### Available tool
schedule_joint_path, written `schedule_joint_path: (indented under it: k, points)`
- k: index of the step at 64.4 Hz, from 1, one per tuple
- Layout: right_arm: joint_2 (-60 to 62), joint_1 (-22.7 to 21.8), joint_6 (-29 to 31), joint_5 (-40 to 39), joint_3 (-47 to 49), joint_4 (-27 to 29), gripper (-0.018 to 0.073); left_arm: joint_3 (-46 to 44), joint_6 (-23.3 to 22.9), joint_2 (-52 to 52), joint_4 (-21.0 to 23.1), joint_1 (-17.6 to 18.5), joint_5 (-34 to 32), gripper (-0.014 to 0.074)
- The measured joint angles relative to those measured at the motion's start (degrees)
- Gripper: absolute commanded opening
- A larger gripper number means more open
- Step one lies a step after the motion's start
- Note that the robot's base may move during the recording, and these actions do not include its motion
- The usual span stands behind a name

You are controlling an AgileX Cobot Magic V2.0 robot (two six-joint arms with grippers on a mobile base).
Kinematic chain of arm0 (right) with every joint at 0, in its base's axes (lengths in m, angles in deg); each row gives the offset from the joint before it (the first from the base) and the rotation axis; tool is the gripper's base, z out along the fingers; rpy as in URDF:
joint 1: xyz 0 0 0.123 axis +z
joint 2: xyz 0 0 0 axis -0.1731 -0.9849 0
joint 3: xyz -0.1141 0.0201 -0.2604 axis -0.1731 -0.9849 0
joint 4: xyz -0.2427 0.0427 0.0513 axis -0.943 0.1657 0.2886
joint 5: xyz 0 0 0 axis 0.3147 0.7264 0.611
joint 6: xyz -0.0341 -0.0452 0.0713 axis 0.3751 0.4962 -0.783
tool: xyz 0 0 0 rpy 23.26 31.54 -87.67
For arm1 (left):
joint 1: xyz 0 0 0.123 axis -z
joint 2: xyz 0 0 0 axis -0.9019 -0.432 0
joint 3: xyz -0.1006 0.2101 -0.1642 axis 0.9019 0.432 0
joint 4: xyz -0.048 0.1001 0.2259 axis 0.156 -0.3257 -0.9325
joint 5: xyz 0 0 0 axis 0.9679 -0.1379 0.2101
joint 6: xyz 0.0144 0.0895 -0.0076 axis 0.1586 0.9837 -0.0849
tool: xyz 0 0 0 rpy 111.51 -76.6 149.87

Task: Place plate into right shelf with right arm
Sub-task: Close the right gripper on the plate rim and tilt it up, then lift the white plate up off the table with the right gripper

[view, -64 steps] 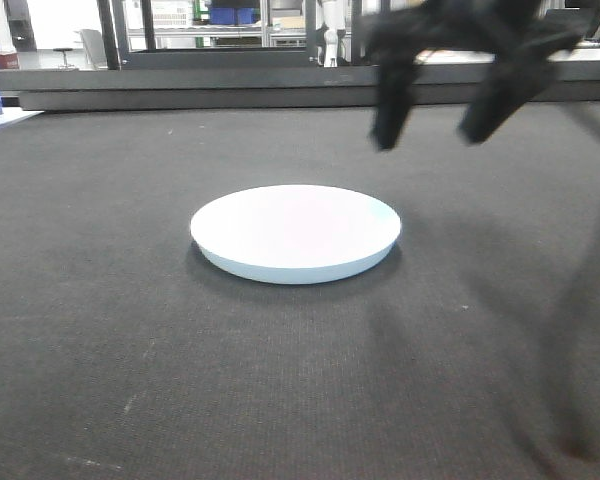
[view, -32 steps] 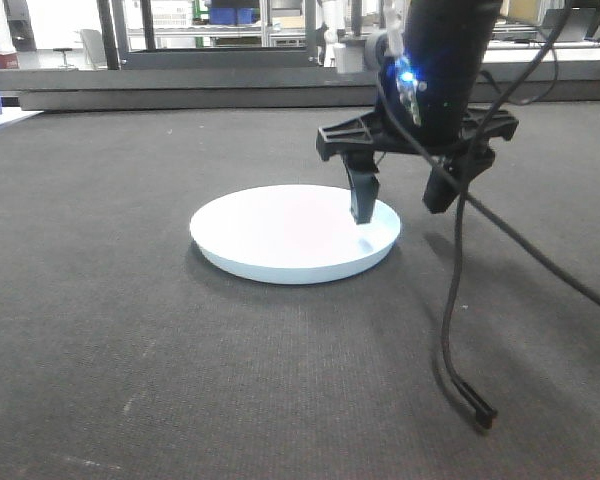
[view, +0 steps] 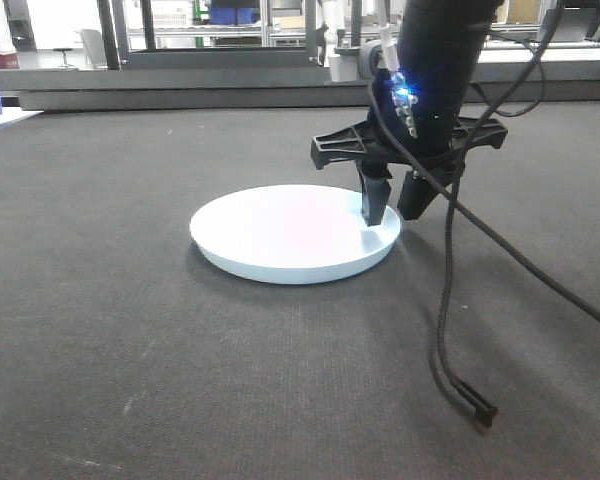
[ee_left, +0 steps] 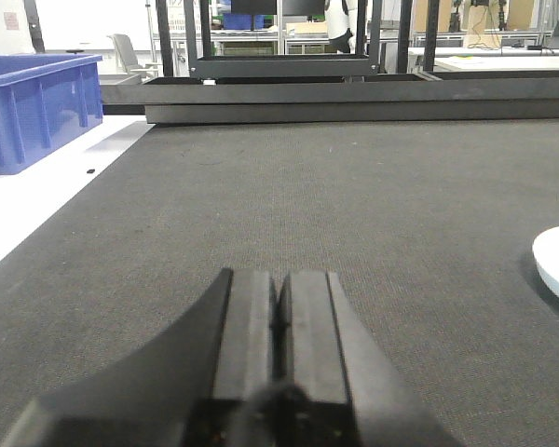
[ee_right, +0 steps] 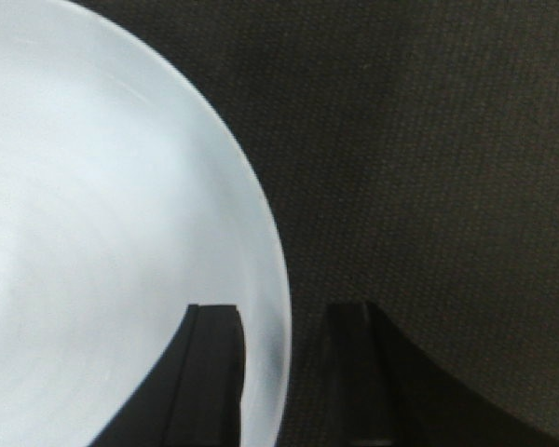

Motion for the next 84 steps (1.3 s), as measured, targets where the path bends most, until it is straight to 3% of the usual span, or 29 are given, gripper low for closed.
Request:
schedule_joint_path:
  k: [10,20,40,55,73,84]
  points:
    - [-0.76,0.52,0.00,-0.12,0.00,-0.11,0.0285,0.00,0.00,0.00,0.00,0.00,0.00,-0.0047]
    - [-0.89,0.98,-0.35,-0.12,0.24,-0.23,0.0037,0.00,0.00,0.00,0.00,0.00,0.00,-0.0047]
    - [1.11,0.98,-0.86,0.29,0.61,0.01,0.0054,0.00,0.00,0.00,0.00,0.00,0.00,-0.0047]
    - [13.76,-1.65,0.30,-0.62,-3.07,-0.14,0.0054,0.00,0.00,0.00,0.00,0.00,0.00,-0.0047]
    - [36.94,-8.94,3.97,-9.59,-24.53,-0.38,0.0054,0.00,0.00,0.00,0.00,0.00,0.00,-0.0047]
    - [54.23,-10.28,5.41,-17.92,-40.69,-0.58,0.0054,0.00,0.00,0.00,0.00,0.00,0.00,-0.0047]
